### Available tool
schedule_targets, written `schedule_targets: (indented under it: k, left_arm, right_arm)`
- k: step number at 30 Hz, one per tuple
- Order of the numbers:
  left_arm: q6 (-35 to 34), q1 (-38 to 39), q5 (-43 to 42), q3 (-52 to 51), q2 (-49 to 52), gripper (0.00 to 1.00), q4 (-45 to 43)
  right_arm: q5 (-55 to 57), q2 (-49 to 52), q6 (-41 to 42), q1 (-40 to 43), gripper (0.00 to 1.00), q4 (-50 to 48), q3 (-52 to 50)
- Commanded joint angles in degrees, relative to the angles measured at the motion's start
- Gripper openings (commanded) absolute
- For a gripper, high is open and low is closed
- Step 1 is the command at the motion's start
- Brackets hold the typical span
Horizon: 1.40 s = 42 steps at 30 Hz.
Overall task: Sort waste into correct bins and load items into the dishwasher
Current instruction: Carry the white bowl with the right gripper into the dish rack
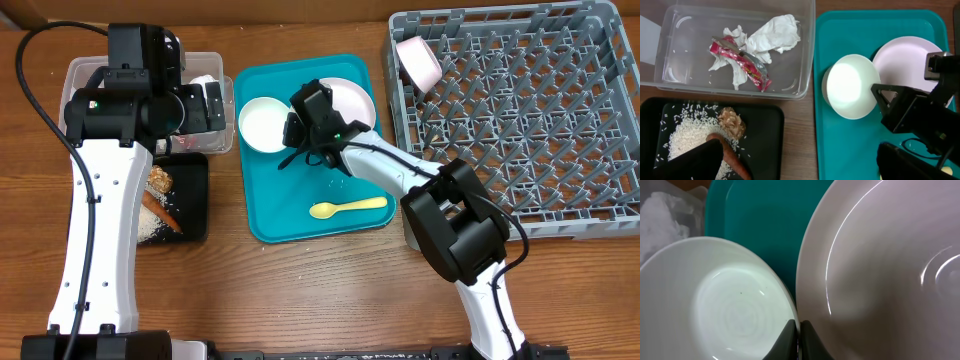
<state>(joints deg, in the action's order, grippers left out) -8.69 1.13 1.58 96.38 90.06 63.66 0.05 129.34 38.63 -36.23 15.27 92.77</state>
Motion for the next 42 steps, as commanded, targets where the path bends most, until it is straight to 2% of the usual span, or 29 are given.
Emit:
schedule_targets:
  k: [1,3,6,11,12,17,21,28,31,38,42]
  left_arm:
    - [-0.55,0.07,0.33,1.22,0.26,1.00,0.00]
    - [-0.55,0.07,0.33,1.22,0.26,1.00,0.00]
    - [-0.55,0.07,0.33,1.22,0.26,1.00,0.00]
    - [-0.55,0.07,0.33,1.22,0.26,1.00,0.00]
    - [-0.55,0.07,0.33,1.22,0.26,1.00,0.00]
    - [-0.55,0.07,0.33,1.22,0.26,1.00,0.00]
    - [-0.55,0.07,0.33,1.22,0.26,1.00,0.00]
    - [-0.55,0.07,0.33,1.22,0.26,1.00,0.00]
    - [-0.55,0.07,0.33,1.22,0.26,1.00,0.00]
    - [-0.55,0.07,0.33,1.22,0.26,1.00,0.00]
    - [-0.55,0.07,0.33,1.22,0.26,1.00,0.00]
  right_arm:
    - [-0.15,-8.33,-3.58,1.53,0.04,4.04,3.41]
    - [-0.07,-12.33,-6.10,2.36,0.04,7.28,4.42]
    - [5.84,-19.58,-7.02,4.39,0.04,13.60,4.98]
    - [25.16,-30.36,-9.73,9.03,0.04,24.55,4.98]
    - [33.29,-32.59,-10.71,10.38,0.04,27.17,4.98]
    - [59.12,-34.10,-11.10,13.11,0.04,32.85,4.90]
    - [70.40,-32.17,-12.15,13.16,0.04,33.51,4.02]
    - [79.21,-26.21,-16.61,13.16,0.04,35.08,3.98]
    - [76.78,-22.51,-16.63,12.96,0.04,36.15,3.98]
    - [76.87,-14.84,-15.82,12.72,0.04,45.86,3.93]
    - [74.75,-12.46,-12.87,12.22,0.04,48.68,3.93]
